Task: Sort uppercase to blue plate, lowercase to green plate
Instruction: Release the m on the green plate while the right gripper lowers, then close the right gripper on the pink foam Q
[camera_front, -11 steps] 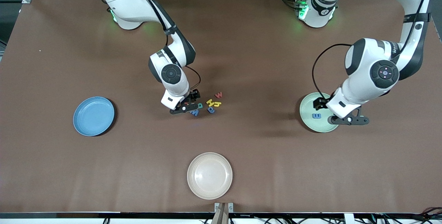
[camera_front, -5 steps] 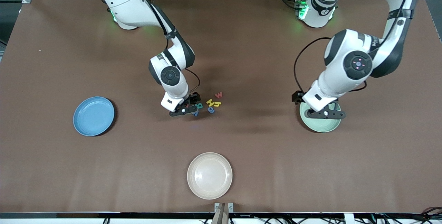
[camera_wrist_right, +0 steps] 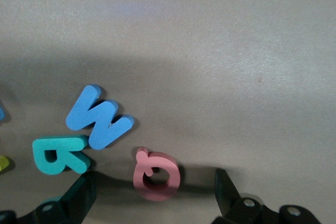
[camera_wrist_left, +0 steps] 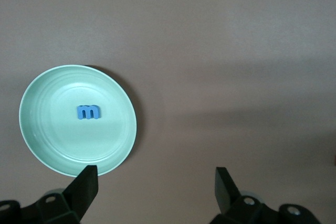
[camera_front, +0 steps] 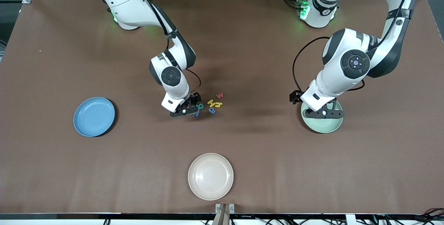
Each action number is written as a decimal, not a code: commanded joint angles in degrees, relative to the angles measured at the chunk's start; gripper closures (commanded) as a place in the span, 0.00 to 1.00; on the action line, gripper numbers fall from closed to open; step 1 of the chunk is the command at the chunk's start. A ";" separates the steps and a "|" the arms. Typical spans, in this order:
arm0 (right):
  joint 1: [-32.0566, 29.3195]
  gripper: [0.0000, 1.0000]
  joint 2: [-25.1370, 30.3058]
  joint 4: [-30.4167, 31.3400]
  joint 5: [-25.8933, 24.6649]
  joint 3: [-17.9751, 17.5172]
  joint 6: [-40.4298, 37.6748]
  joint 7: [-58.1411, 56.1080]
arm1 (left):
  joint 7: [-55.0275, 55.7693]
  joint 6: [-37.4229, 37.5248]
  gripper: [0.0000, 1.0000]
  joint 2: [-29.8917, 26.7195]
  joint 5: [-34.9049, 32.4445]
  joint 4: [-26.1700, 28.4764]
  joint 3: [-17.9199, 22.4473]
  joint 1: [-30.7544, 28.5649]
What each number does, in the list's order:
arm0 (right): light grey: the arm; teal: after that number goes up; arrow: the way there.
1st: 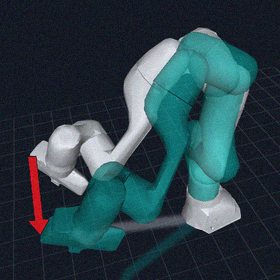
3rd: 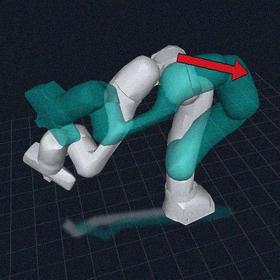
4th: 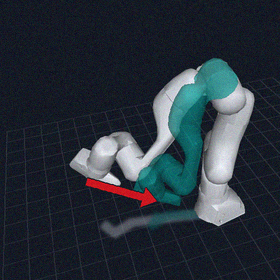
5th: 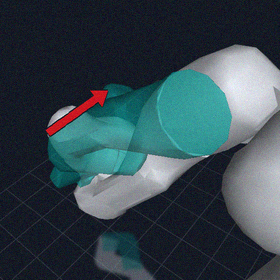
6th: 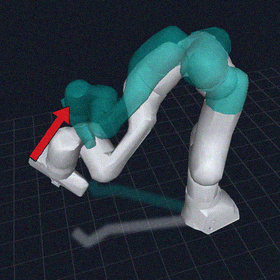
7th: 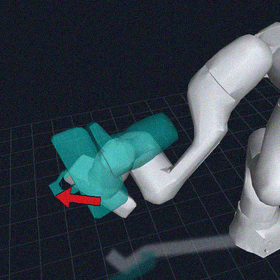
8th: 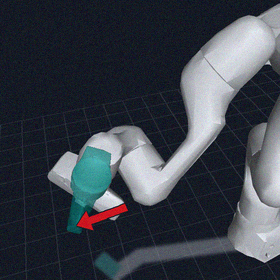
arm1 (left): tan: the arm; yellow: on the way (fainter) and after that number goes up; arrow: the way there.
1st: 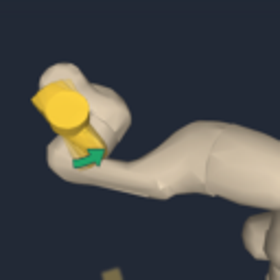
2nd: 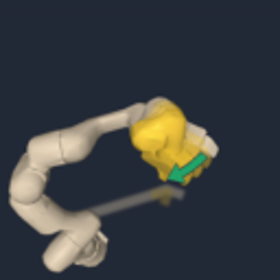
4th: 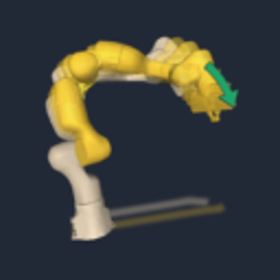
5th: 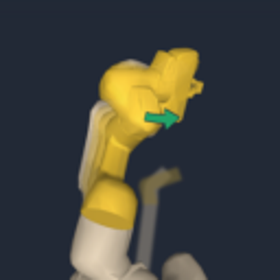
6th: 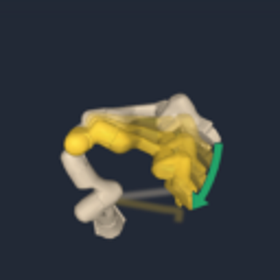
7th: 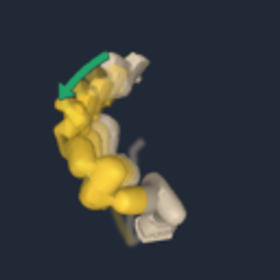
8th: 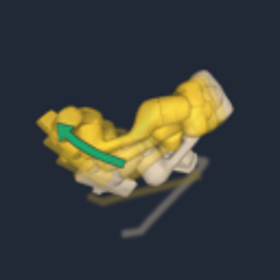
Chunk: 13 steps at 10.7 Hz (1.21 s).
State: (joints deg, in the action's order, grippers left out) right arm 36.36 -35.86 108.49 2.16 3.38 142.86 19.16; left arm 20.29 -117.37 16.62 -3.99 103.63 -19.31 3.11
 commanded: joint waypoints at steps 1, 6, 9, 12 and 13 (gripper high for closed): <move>-0.15 0.00 1.84 0.41 -0.85 0.57 -1.62 0.53 | 0.89 1.09 0.00 0.25 1.18 -0.98 -0.82 0.23; -0.06 0.81 1.32 0.41 -0.85 0.57 -1.27 0.97 | 1.24 1.00 0.00 1.13 4.52 -0.98 -0.82 0.50; -0.15 1.00 1.14 0.41 -0.85 0.57 -1.00 0.88 | 1.25 0.91 0.00 1.13 4.52 -0.98 -0.82 0.94; -0.50 1.00 1.93 0.14 -0.85 2.23 -1.00 0.88 | 1.25 0.83 0.00 1.13 4.52 -0.98 -0.82 1.29; -0.50 1.00 3.24 -0.03 -0.85 3.64 -1.44 0.88 | 1.25 0.82 0.00 1.13 4.43 -0.98 -0.82 1.64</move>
State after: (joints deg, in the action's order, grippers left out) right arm 36.35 -34.80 108.22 2.16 5.58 142.18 19.46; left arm 20.44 -117.32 17.55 -0.46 103.57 -20.09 4.00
